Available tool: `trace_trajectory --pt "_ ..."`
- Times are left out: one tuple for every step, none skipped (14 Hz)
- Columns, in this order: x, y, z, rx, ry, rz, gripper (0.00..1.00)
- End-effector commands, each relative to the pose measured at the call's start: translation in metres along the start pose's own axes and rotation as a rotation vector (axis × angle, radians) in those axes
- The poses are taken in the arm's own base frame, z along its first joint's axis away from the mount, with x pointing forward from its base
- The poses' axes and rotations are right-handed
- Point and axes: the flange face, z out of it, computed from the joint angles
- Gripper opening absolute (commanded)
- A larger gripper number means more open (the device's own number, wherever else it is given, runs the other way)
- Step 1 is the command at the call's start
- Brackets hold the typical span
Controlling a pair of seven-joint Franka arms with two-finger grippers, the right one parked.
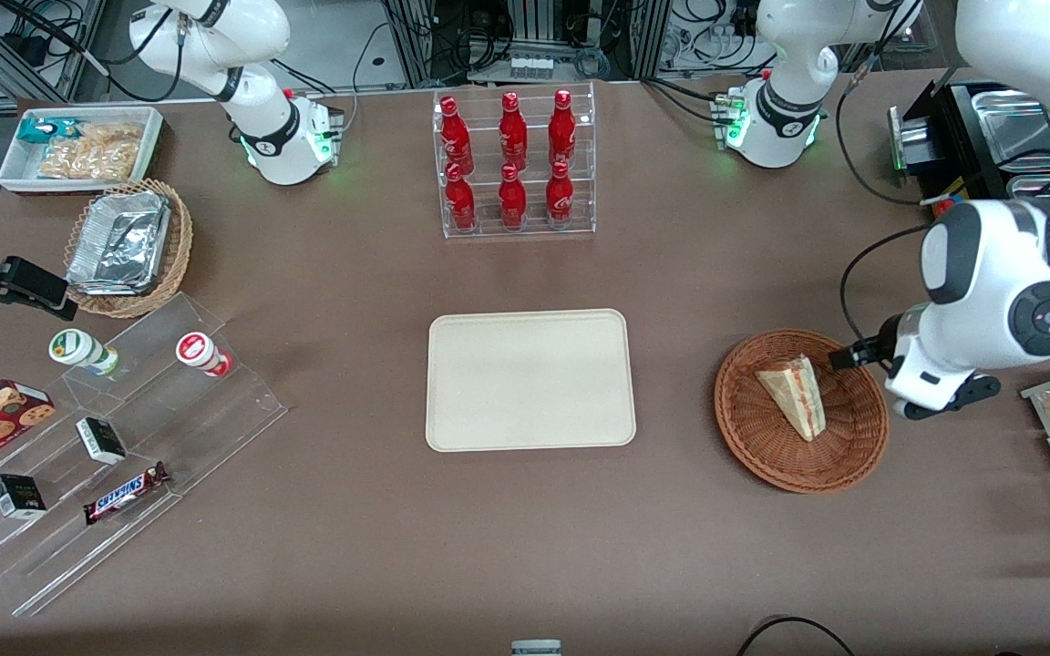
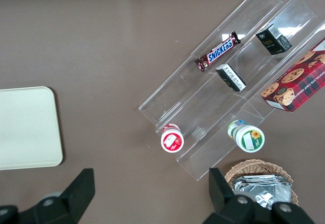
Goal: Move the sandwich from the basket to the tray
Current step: 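Lower the left gripper onto the wrapped sandwich and close on it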
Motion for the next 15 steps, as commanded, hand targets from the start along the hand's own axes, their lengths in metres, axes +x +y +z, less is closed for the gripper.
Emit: trace_trajectory --pt "0.011 0.010 0.005 -0.126 -0.010 -0.144 1.00" --pt "0.015 0.013 0.008 -0.157 -0.003 -0.169 1.00" --pt "0.018 0.018 0.012 -0.180 0.000 -0.178 1.00" --pt "0.021 0.021 0.018 -0.188 0.003 -0.180 1.00" --pt "0.024 0.023 0.026 -0.187 0.005 -0.181 1.00" --pt "0.028 0.025 0.034 -0.190 0.014 -0.181 1.00" --pt "0.033 0.025 0.044 -0.198 0.022 -0.186 1.00" --pt "0.038 0.025 0.054 -0.201 0.026 -0.190 1.00" --pt "0.041 0.028 0.065 -0.202 0.026 -0.191 1.00" --pt "0.042 0.029 0.073 -0.199 0.025 -0.191 1.00" --pt "0.040 0.031 0.080 -0.198 0.025 -0.190 1.00" --pt "0.039 0.033 0.086 -0.196 0.026 -0.187 1.00" --pt "0.039 0.034 0.095 -0.193 0.020 -0.186 1.00" --pt "0.039 0.034 0.102 -0.194 0.029 -0.184 1.00" --pt "0.037 0.032 0.111 -0.190 0.033 -0.181 1.00"
